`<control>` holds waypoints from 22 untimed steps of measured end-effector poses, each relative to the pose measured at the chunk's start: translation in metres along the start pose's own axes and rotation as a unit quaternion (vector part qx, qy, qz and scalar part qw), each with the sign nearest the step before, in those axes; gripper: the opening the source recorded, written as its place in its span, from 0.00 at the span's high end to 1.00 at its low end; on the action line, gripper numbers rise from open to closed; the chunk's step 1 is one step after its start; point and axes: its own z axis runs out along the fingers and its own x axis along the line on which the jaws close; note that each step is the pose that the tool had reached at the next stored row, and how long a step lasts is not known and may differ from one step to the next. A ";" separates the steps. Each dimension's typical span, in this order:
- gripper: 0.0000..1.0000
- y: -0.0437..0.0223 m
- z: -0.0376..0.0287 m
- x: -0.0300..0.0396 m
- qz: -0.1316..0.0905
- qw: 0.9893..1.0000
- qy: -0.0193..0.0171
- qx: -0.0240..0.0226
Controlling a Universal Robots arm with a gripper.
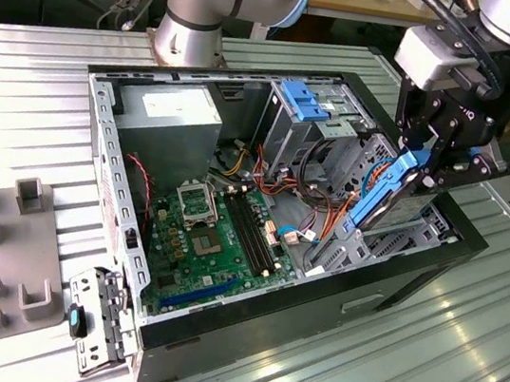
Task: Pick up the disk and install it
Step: 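Insert the disk into the insertion slot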
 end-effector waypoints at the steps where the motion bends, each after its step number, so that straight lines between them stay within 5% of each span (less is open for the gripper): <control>1: 0.63 0.0001 0.0005 0.0000 0.000 1.000 0.000 0.000; 12: 0.55 -0.0036 0.0016 -0.0001 0.000 1.000 0.000 -0.002; 14: 0.57 -0.0098 0.0027 -0.0004 0.000 1.000 0.000 -0.007; 17: 0.76 -0.0221 0.0050 -0.0008 0.000 1.000 0.001 -0.020; 19: 0.88 -0.0330 0.0072 -0.0012 0.000 0.999 0.001 -0.034; 22: 0.89 -0.0462 0.0107 -0.0017 0.000 0.999 0.002 -0.047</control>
